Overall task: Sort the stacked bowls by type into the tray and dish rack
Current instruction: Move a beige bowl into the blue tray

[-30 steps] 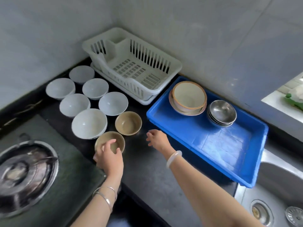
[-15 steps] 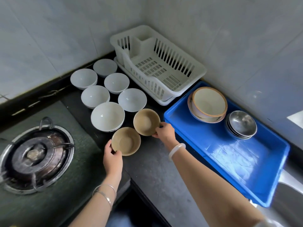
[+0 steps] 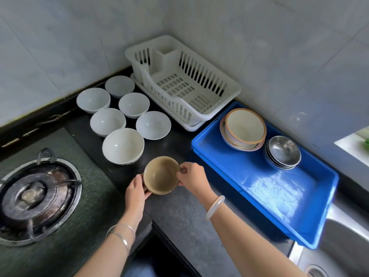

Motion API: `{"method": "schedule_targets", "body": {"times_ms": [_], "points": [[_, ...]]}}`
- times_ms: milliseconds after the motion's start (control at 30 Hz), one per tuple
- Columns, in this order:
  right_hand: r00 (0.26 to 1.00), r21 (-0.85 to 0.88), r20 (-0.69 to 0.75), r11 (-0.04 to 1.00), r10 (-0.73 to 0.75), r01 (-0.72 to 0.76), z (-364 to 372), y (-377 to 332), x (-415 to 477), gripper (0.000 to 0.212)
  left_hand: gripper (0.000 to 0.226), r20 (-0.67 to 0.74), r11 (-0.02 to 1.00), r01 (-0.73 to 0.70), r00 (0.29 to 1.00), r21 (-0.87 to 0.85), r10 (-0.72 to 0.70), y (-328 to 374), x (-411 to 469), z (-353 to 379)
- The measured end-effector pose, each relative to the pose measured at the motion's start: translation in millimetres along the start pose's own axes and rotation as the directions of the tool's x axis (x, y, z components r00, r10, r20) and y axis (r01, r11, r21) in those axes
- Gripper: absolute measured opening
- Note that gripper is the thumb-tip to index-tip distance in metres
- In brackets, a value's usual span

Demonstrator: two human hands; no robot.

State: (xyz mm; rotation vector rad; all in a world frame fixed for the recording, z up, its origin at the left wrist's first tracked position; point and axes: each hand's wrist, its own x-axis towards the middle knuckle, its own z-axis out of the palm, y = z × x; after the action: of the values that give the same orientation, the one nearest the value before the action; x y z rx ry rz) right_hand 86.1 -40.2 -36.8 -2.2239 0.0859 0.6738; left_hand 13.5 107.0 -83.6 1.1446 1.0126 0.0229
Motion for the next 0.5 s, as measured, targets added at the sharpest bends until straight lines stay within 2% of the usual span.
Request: {"method": "schedule_targets", "body": {"times_ms": [200,367,500], "points": [[1.0,-0.017,-0.002,1.0,0.021,-0.021,11.1,3.8,0.9,0.022,0.032,0.044,0.982,-0.078,0.996,0.172,0.071,-0.9,1.4,-0.4],[0.999,-0.065,-0.049,0.998,0.021,-0.024,15.0,17.5,5.8,0.032,0.032,0.062,0.983,-0.07,0.996,0.169,0.06,0.6,0.5,-1.4],[0.983,0.163,0.104,0.973,0.149,-0.165,16.3,22.8,7.4,0.038,0.026,0.047,0.98,-0.082,0.996,0.179,0.075,5.3,-4.5,2.9]]}}
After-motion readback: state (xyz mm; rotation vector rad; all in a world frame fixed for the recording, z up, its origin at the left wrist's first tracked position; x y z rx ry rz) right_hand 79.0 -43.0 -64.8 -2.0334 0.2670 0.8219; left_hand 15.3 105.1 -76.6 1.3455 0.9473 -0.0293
